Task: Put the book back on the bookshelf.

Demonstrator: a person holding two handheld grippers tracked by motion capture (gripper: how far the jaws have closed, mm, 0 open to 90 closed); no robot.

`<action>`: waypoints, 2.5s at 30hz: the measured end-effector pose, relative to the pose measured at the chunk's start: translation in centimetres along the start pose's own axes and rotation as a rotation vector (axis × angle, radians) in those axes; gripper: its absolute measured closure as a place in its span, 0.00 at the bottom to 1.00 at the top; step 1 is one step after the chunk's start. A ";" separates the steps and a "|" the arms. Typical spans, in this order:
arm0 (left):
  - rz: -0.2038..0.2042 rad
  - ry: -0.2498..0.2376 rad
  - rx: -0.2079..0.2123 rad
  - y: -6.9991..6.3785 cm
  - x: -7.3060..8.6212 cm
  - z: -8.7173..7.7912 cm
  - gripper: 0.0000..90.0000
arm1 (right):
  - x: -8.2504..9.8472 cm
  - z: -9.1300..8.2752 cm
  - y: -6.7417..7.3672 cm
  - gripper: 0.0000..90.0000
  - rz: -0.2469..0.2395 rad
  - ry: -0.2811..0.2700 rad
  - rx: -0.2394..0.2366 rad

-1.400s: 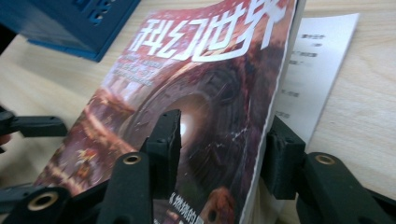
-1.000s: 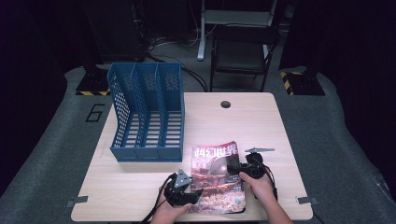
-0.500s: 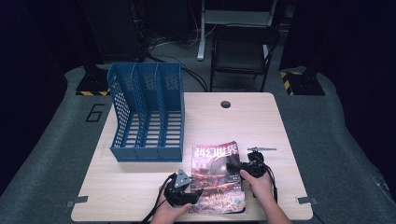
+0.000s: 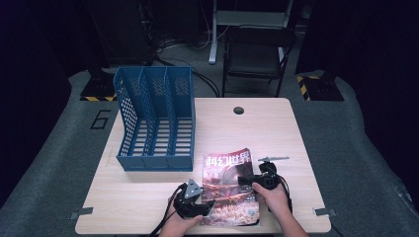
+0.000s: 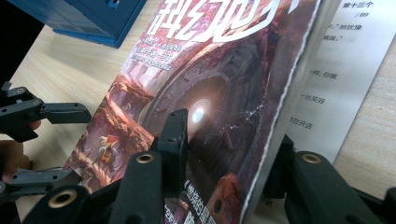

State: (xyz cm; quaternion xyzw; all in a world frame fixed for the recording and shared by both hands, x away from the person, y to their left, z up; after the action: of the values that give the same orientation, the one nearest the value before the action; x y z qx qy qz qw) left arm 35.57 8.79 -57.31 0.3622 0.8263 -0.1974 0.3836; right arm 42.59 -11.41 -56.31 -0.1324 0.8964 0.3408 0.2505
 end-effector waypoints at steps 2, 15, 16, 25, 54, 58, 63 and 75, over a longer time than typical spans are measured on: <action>-0.001 -0.002 0.000 0.0 0.0 0.0 0.39 | 0.0 0.0 -0.2 0.71 -0.004 0.002 -0.003; 0.001 -0.001 0.015 0.2 0.0 0.0 0.38 | -0.1 -0.2 -0.4 0.87 -0.013 -0.004 -0.027; 0.001 -0.001 0.015 0.2 0.0 0.0 0.38 | -0.1 -0.2 -0.3 0.87 -0.012 -0.004 -0.027; -0.007 0.006 0.026 0.1 0.0 0.0 0.38 | 0.0 -0.5 0.1 0.93 -0.035 -0.024 -0.025; -0.078 0.037 0.062 1.1 -0.8 0.3 0.34 | 0.0 -1.6 1.8 0.96 -0.120 -0.138 -0.042; -0.088 0.041 0.057 1.3 -1.1 0.5 0.33 | 0.0 -1.9 2.0 0.96 -0.119 -0.152 -0.052; -0.091 0.039 0.060 1.8 -2.0 0.6 0.32 | -0.1 -2.4 2.5 0.96 -0.124 -0.176 -0.064; -0.170 0.046 0.110 2.9 -3.1 1.7 0.28 | -0.1 -3.6 3.3 0.96 -0.160 -0.225 -0.108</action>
State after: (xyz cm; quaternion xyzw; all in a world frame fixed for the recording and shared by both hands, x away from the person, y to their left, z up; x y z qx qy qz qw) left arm 39.98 8.28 -56.13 0.3158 0.8504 -0.2661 0.3261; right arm 40.06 -11.40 -52.15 -0.1778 0.8297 0.3799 0.3683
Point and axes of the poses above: each handheld gripper's, and its own axes: z roughly forward along the jaws, x roughly out of its underside, y roughly to its left, the point moved 7 cm from there along z, roughly forward along the jaws, and after that the axes turned 3 degrees about z, right-handed, at the moved point
